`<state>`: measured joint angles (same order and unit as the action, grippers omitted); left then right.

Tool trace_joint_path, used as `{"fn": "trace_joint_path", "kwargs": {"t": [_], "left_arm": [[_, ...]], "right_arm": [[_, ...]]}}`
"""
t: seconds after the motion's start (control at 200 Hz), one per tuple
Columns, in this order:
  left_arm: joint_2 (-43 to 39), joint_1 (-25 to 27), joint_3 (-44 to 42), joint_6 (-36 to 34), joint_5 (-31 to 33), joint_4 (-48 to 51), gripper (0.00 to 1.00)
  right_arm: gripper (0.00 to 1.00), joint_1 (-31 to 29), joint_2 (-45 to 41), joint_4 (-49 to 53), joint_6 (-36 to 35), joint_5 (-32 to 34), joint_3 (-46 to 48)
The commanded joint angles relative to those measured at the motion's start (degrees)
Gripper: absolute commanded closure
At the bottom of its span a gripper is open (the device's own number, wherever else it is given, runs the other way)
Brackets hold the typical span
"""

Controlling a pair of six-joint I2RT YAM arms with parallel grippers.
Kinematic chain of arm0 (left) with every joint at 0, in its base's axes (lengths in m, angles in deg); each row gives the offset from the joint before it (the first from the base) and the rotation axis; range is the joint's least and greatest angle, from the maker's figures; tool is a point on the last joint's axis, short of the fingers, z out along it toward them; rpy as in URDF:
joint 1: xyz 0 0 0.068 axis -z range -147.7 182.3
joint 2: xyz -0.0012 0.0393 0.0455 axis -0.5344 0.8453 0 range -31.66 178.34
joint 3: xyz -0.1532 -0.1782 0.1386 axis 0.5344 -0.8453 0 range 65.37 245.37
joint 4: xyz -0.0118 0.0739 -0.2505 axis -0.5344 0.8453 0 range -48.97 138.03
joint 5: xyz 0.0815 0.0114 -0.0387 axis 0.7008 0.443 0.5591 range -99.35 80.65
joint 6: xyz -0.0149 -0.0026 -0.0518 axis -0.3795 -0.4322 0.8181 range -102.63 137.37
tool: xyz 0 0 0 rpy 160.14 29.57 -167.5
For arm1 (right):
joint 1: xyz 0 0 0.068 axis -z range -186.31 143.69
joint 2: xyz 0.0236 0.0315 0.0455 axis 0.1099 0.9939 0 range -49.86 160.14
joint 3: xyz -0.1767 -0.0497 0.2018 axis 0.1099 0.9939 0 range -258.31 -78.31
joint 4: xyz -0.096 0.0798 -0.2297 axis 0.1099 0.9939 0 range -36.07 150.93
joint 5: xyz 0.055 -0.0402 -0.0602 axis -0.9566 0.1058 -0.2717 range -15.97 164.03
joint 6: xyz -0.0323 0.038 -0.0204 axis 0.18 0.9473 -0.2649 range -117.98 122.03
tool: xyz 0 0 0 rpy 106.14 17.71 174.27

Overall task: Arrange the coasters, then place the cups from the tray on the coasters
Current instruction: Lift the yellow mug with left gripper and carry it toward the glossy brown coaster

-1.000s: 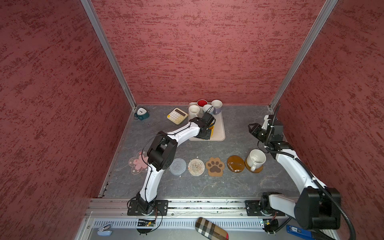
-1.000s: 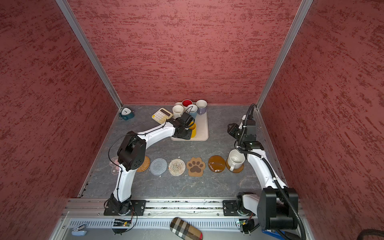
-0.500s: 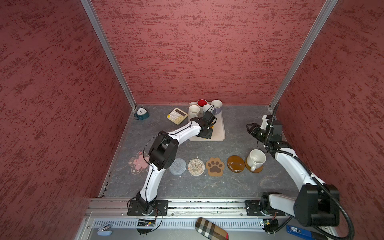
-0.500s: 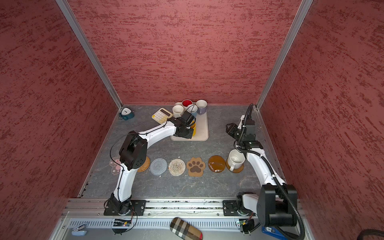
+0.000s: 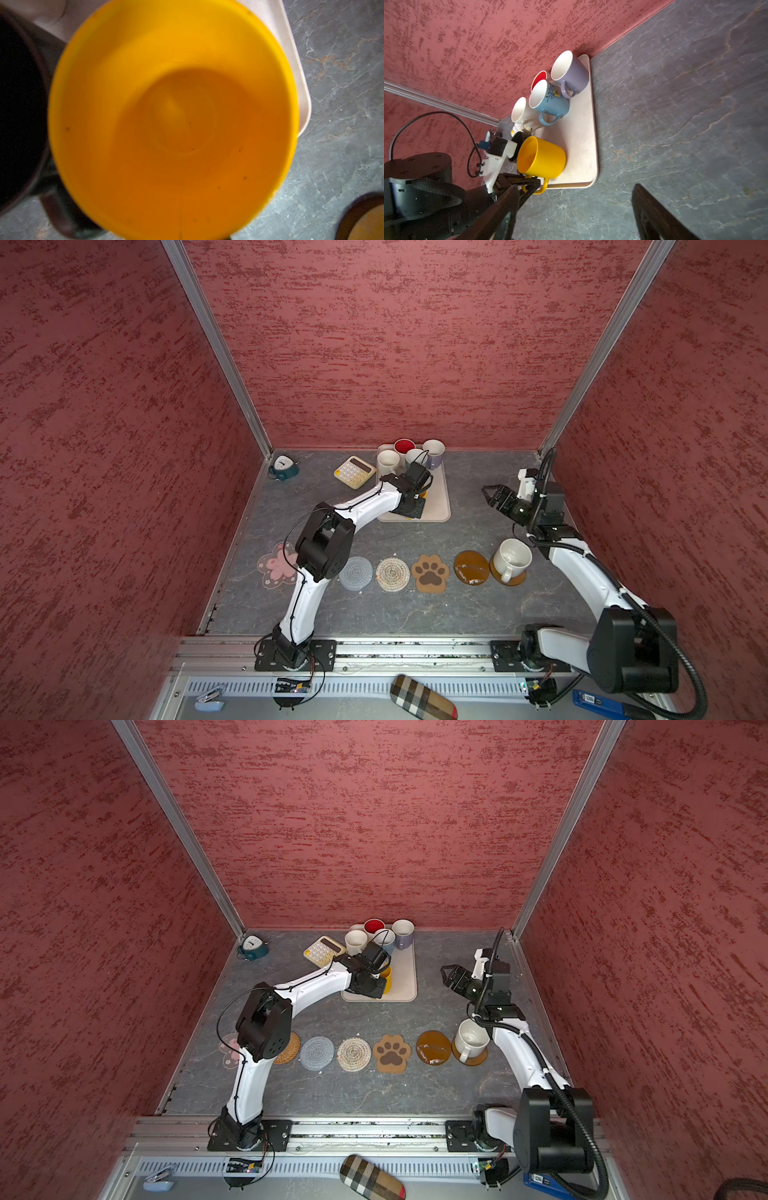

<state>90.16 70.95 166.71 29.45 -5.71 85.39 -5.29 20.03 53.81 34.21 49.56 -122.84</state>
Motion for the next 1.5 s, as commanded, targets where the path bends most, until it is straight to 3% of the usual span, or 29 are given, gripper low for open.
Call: {"fn": "trace_joint_path", "kwargs": {"t": [0.0, 0.105, 0.746, 1.493], "left_arm": [[-7.39, 0.89, -0.63, -1.85, -2.20, -2.04, 1.00], [-10.82, 1.70, -3.05, -2.74, -2.95, -2.99, 1.00], [-23.14, 8.71, -13.64, -5.56, -4.61, -4.94, 1.00], [-21.77, 19.15, -15.86, -5.16, -3.28, -10.14, 1.00]], "right_arm": [[0.06, 0.69, -2.51, -4.18, -0.59, -2.54, 1.02], [0.01, 1.14, -3.94, -3.97, -0.55, -1.75, 1.03], [0.01, 4.65, -10.28, -0.21, 1.37, 3.02, 4.20], [0.01, 7.62, -12.39, 0.74, 0.60, 3.55, 6.48]]}}
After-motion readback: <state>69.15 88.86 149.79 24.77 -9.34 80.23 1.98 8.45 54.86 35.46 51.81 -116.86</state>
